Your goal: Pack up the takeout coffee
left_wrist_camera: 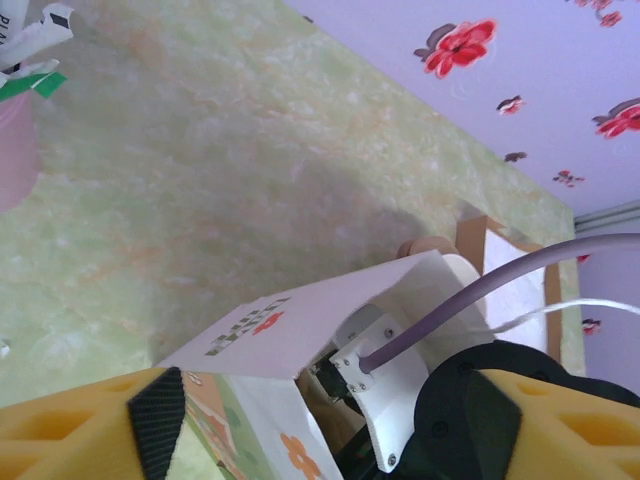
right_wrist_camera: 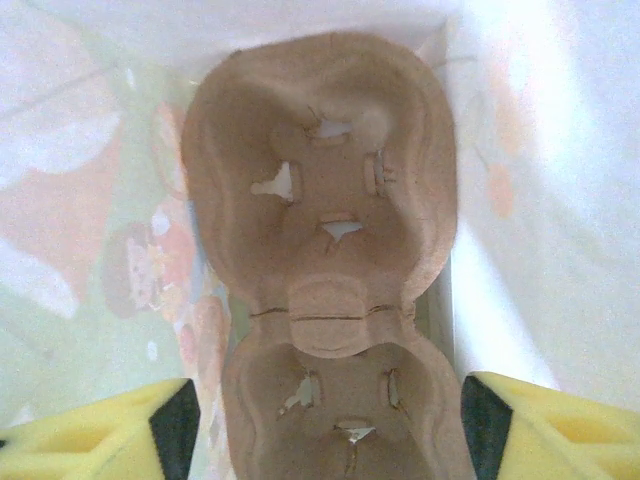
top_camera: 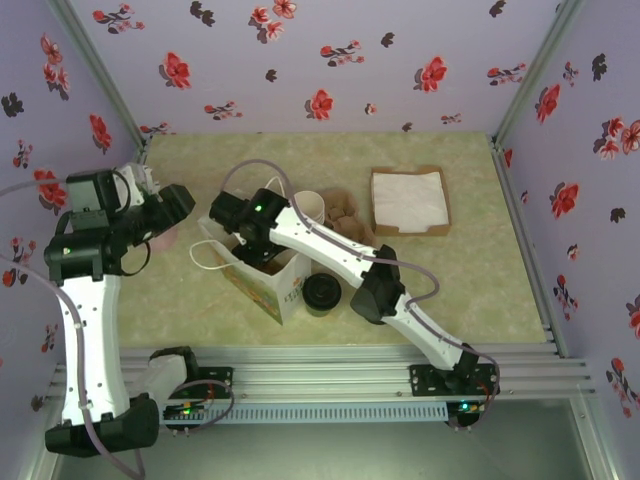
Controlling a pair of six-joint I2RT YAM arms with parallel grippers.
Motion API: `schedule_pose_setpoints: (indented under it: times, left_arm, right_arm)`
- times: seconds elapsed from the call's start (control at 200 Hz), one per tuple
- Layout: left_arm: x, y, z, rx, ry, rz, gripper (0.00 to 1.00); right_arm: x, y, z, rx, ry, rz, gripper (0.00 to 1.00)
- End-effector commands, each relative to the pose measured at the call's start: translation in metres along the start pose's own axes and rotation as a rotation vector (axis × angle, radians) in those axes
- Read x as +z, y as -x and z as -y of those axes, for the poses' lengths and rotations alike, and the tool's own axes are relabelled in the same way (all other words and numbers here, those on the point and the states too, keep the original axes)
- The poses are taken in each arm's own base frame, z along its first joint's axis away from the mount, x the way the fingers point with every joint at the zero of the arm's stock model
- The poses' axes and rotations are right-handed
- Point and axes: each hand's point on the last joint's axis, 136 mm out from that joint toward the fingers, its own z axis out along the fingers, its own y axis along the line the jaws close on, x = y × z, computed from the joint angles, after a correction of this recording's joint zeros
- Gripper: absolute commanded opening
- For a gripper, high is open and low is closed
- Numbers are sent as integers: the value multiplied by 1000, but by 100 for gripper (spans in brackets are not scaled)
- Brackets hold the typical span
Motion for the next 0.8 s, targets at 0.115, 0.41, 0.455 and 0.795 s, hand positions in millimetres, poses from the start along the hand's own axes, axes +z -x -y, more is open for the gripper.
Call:
schedule_pose_setpoints:
  times: [0.115,0.41,0.455,0.795]
  left_arm:
    - [-40,0,14,25,-24,77,93]
    - [-86,-3,20,61,-14,185,99]
    - [-90,-5,22,66,-18,188,99]
    - [-111,-21,22,78,-19,208,99]
  right_arm:
    - [-65,19,-7,25,71,162,81]
    - [-122,30,-13,25,139,305,90]
    - [-132,32,-15,23,152,331,90]
    - [-185,36,-19,11,217,466,91]
